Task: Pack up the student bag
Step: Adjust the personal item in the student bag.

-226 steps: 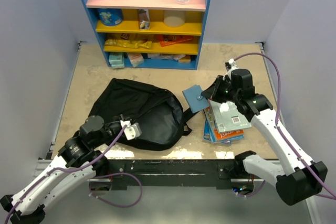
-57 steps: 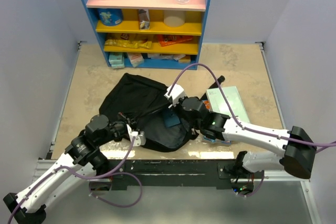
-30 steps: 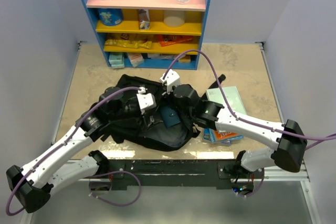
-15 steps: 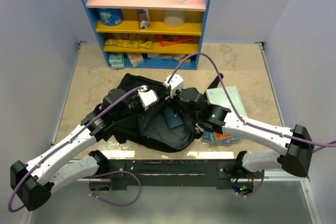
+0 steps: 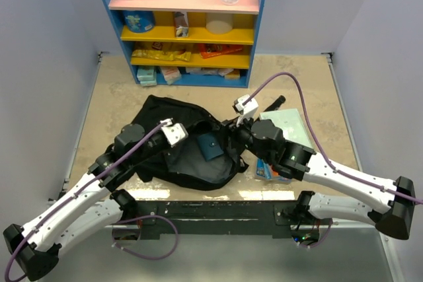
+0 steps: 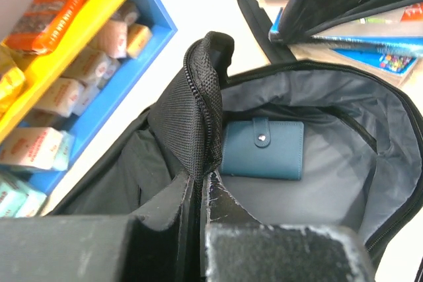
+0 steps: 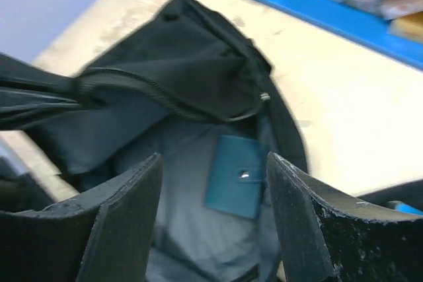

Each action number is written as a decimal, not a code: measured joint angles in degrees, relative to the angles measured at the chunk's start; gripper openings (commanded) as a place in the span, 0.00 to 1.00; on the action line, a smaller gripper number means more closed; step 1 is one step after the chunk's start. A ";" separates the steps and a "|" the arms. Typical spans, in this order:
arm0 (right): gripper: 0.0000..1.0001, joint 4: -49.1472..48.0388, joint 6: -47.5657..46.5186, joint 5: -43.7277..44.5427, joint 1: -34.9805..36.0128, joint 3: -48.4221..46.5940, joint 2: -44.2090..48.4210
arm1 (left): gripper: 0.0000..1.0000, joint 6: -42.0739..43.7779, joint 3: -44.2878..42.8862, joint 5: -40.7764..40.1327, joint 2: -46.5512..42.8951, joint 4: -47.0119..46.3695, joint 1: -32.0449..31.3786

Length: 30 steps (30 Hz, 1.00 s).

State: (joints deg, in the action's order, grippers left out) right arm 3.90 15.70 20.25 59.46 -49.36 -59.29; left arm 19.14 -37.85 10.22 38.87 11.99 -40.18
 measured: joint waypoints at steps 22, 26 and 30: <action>0.79 -1.14 14.43 -5.79 2.56 3.43 -25.73 | 0.00 0.17 -0.52 1.20 1.42 -2.82 0.04; 0.80 1.95 16.98 0.50 3.41 1.44 -30.40 | 0.00 0.22 -1.66 2.10 1.42 -1.22 0.04; 0.80 2.69 18.34 7.63 4.50 0.20 -31.30 | 0.00 0.81 -2.36 3.17 1.40 -0.33 0.04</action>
State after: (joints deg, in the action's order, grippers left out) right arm 6.59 34.04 27.88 63.96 -49.17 -90.59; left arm 19.94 -40.21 13.39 40.27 11.66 -40.14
